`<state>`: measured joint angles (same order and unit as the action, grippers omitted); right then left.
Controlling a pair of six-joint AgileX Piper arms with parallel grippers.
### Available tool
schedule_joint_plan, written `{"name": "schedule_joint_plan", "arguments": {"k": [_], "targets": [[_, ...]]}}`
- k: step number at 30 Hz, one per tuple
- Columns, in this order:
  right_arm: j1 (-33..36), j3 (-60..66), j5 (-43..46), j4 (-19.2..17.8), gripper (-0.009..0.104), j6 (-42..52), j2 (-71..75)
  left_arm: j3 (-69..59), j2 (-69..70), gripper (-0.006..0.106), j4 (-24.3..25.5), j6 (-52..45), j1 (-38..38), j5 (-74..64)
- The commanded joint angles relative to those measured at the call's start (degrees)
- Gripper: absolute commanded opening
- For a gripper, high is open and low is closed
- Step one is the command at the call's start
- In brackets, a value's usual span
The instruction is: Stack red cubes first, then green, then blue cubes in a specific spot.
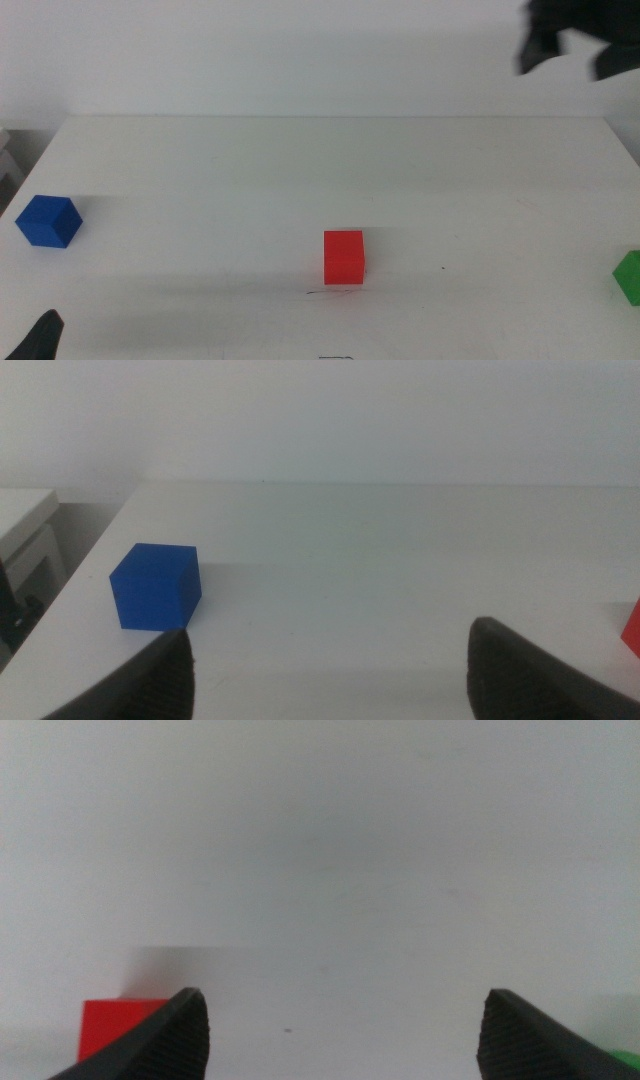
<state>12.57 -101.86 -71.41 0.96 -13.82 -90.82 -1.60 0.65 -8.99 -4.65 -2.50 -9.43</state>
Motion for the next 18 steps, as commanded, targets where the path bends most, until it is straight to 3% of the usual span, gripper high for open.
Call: {"name": "schedule_joint_plan", "arguments": {"k": [1, 10, 18], "targets": [[-4.44, 0.41, -2.8, 2.06, 0.083, 3.2, 4.86, 0.07, 1.49, 0.093, -0.61, 0.17, -0.19, 4.29], [-20.19, 16.14, -2.71, 4.01, 0.083, 13.82, 12.26, 0.07, 1.49, 0.093, -0.61, 0.17, -0.19, 4.29], [-23.8, 25.53, -0.09, 2.74, 0.08, 21.99, 12.42, 0.07, 1.49, 0.093, -0.61, 0.17, -0.19, 4.29]]}}
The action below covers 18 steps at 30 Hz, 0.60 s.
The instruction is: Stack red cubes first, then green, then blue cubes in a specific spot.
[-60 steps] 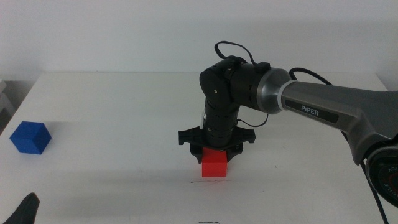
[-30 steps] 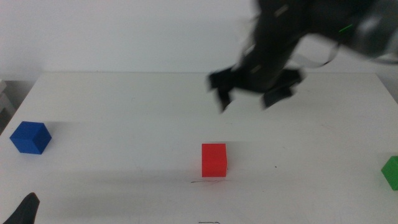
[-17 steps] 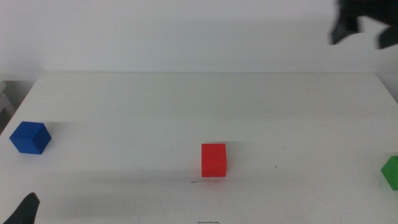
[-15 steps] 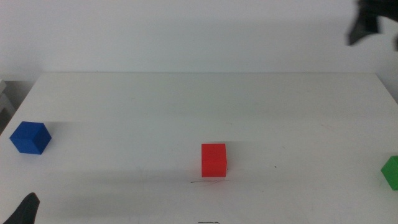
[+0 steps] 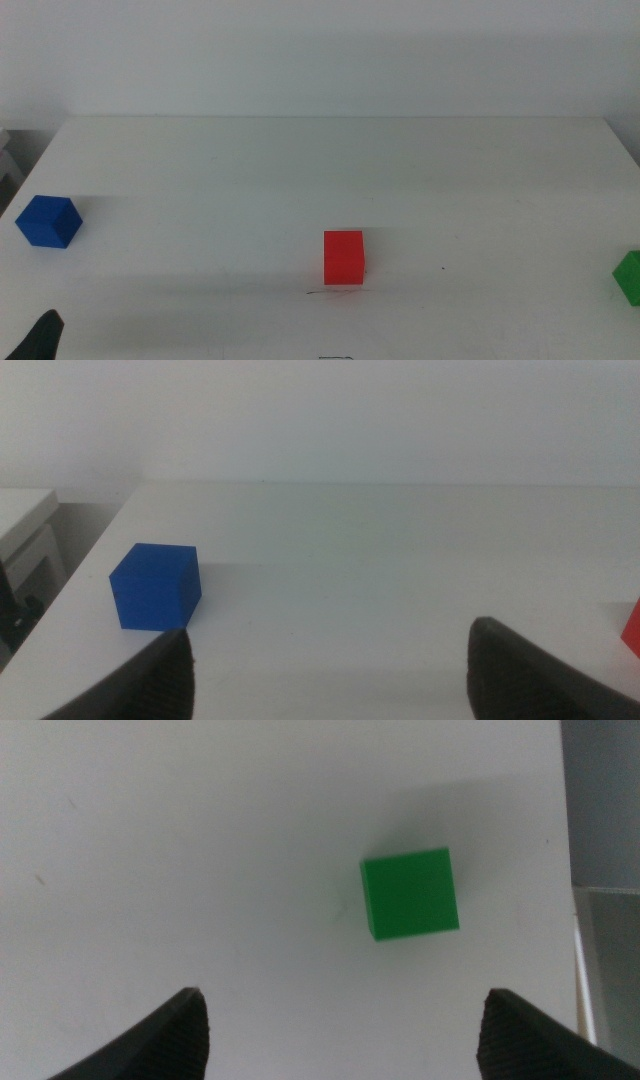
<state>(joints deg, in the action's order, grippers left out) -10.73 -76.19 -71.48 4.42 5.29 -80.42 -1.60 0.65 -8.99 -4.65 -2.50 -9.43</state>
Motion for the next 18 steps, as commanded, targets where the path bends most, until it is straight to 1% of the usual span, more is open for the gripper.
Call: {"name": "schedule_joint_plan", "arguments": {"k": [1, 5, 7, 13, 15, 18], "targets": [[-0.49, 1.06, 0.94, -0.72, 0.079, 5.14, 2.01, 0.07, 1.49, 0.093, -0.61, 0.17, -0.19, 4.29], [-0.49, 5.07, 5.83, -1.14, 0.077, 15.45, 1.1, 0.07, 1.49, 0.093, -0.61, 0.17, -0.19, 4.29], [-0.55, 6.06, 7.56, -1.08, 0.077, 18.01, -0.07, 0.07, 1.49, 0.093, -0.61, 0.17, -0.19, 4.29], [-2.7, 6.33, 8.37, -0.25, 0.077, 16.15, -5.95, 0.07, 1.49, 0.093, -0.61, 0.17, -0.19, 4.29], [-2.75, 6.33, 8.63, -1.02, 0.077, 15.85, -7.47, 0.07, 1.49, 0.093, -0.61, 0.17, -0.19, 4.29], [-2.75, 6.33, 10.36, -3.24, 0.077, 15.86, -9.47, 0.07, 1.49, 0.093, -0.61, 0.17, -0.19, 4.29]]}}
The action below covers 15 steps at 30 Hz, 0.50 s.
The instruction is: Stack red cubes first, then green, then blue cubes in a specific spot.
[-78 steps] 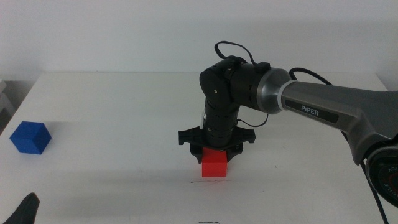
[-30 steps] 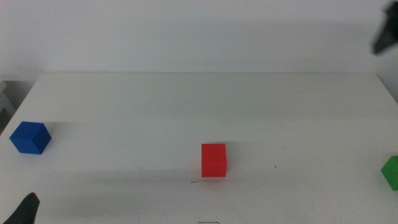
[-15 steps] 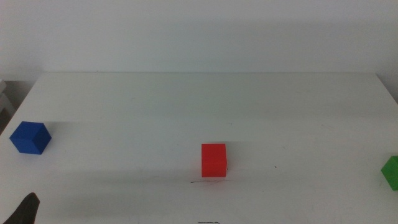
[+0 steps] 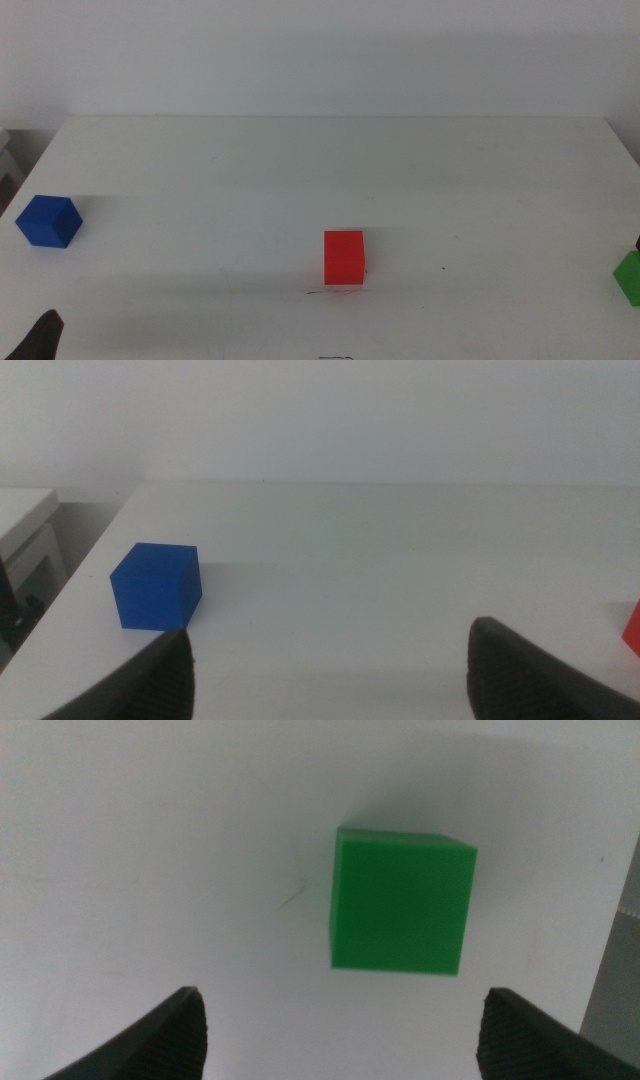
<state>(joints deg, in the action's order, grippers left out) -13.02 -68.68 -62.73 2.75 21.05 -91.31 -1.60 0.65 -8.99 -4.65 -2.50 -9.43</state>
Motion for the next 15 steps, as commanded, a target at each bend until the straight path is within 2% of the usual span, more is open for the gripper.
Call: {"name": "schedule_joint_plan", "arguments": {"k": [1, 15], "targets": [[-0.46, -1.18, 2.25, -2.15, 0.077, 0.1, 0.74, 0.07, 1.49, 0.093, -0.61, 0.17, -0.19, 4.29], [-0.67, -1.18, 6.76, -4.63, 0.077, -0.31, -7.14, 0.07, 1.49, 0.093, -0.61, 0.17, -0.19, 4.29]]}}
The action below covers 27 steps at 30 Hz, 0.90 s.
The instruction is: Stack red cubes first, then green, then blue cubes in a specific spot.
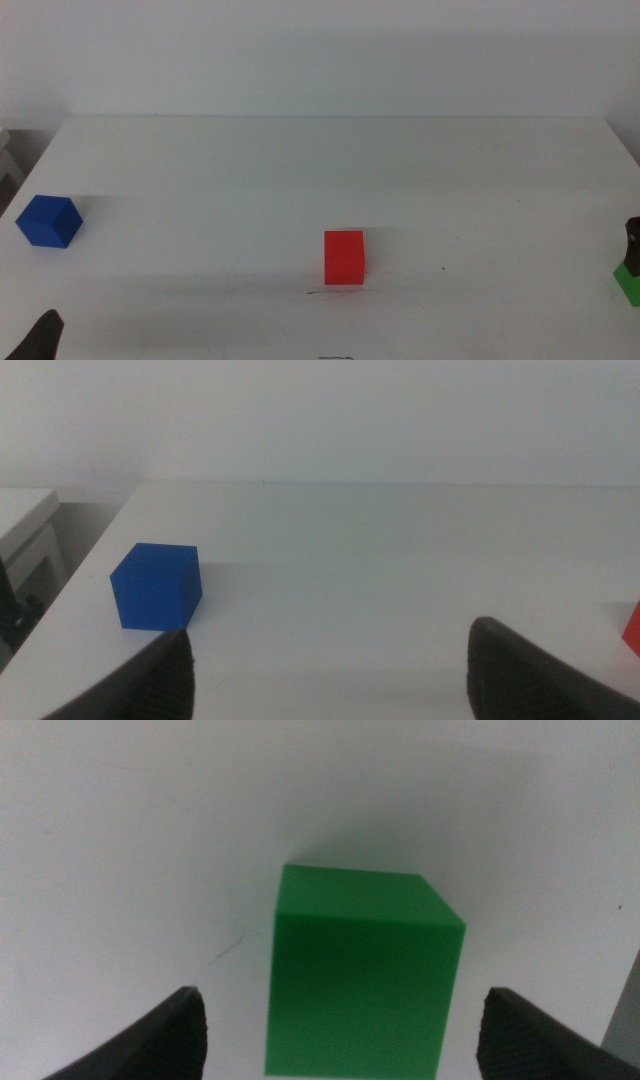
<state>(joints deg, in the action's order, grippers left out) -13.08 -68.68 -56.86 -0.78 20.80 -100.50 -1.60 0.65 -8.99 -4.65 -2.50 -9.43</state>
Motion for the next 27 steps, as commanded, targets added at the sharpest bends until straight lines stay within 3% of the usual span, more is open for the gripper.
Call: {"name": "schedule_joint_plan", "arguments": {"k": [1, 15, 19, 27], "targets": [[-0.88, -1.18, 1.14, -1.02, 0.077, -0.54, 1.82, 0.07, 1.49, 0.093, -0.61, 0.17, -0.19, 4.29], [-0.93, -1.18, 3.22, -1.47, 0.073, -1.65, -3.04, 0.07, 1.49, 0.093, -0.61, 0.17, -0.19, 4.29], [-0.93, -1.18, 3.75, -1.63, 0.055, -1.65, -3.23, 0.07, 1.49, 0.093, -0.61, 0.17, -0.19, 4.29], [0.99, -1.56, 0.83, -1.8, 0.0, -2.35, -0.87, 0.07, 1.49, 0.093, -0.61, 0.17, -0.19, 4.29]]}}
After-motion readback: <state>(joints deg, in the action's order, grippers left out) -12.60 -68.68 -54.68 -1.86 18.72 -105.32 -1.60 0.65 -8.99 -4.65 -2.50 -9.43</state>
